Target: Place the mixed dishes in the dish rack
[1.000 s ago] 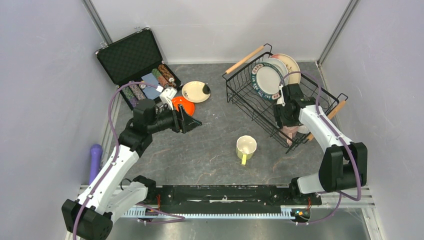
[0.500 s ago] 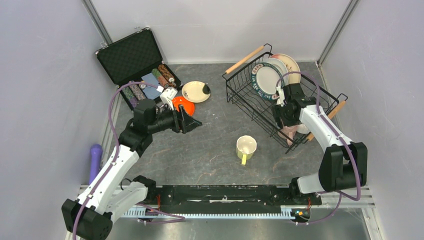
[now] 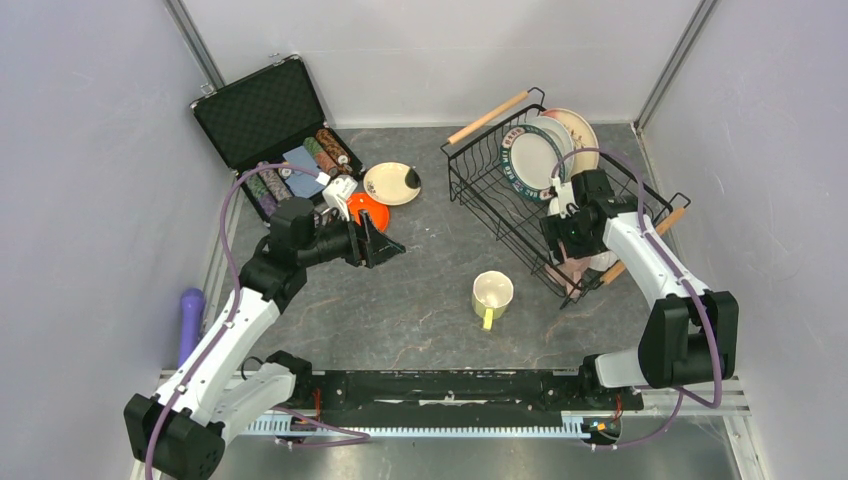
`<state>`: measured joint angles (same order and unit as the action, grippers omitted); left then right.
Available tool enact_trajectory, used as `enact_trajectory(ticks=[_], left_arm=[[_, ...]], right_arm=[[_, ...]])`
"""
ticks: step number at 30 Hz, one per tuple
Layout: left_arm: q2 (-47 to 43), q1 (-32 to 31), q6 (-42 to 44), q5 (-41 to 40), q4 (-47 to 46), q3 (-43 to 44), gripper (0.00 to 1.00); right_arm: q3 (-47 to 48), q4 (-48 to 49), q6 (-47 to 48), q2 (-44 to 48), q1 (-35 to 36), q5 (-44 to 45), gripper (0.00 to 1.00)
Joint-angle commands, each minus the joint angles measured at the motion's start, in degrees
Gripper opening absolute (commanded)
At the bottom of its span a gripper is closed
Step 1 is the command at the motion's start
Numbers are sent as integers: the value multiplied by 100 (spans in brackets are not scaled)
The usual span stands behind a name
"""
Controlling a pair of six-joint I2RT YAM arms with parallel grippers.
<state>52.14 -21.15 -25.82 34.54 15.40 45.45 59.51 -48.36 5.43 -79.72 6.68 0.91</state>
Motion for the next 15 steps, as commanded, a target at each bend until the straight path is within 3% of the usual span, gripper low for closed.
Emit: enact_trajectory(ticks=[1,6,10,15], left_arm=[[12,-47,255,17,-19,-28,70],[24,-66,253,25,-19,-28,70],[15,-69,261,26,-19,-27,70],[-2,-65,264,18,-20,-34,70]], right_arm=[[228,-326,60,123,-3,-442,33],[307,-372,122,176,-88,-696,34],[369,-542,141,-49,-93,-593,46],[331,-555,17,-104,-88,-283,69]])
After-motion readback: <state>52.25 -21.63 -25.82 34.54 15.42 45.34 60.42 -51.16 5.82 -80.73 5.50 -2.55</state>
